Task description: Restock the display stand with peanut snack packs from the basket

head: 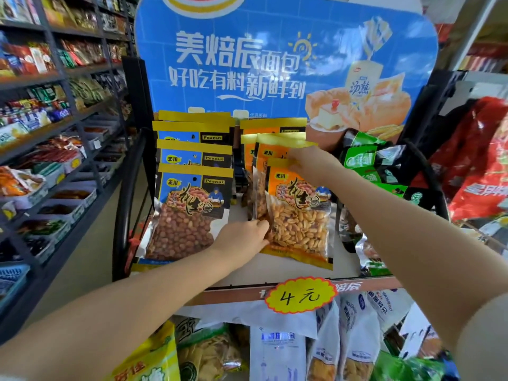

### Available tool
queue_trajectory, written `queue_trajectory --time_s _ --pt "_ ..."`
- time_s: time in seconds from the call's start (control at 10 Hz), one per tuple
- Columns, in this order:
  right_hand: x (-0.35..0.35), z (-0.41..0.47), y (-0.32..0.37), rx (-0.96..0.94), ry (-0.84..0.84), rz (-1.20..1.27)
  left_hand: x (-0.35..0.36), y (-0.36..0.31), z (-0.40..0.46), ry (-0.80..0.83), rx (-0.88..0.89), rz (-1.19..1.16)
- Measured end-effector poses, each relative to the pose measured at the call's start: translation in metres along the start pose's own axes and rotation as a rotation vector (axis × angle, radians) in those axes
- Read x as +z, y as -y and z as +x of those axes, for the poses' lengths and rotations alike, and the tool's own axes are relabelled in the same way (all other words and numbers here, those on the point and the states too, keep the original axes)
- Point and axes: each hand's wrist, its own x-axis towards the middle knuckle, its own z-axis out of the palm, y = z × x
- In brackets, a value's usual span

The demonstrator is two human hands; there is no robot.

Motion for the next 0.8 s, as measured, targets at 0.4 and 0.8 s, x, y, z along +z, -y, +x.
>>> queue_trajectory --time_s 0.4,0.8 --pt "0.007 -0.007 0.004 0.010 -0.121 -0.024 -0.007 -0.001 -0.007 0.010 -0.039 -0.019" --pt "-0.002 -0.024 0.009 -0.013 -0.181 -0.063 -0.029 -0.001 -0.023 -0.017 0.001 0.160"
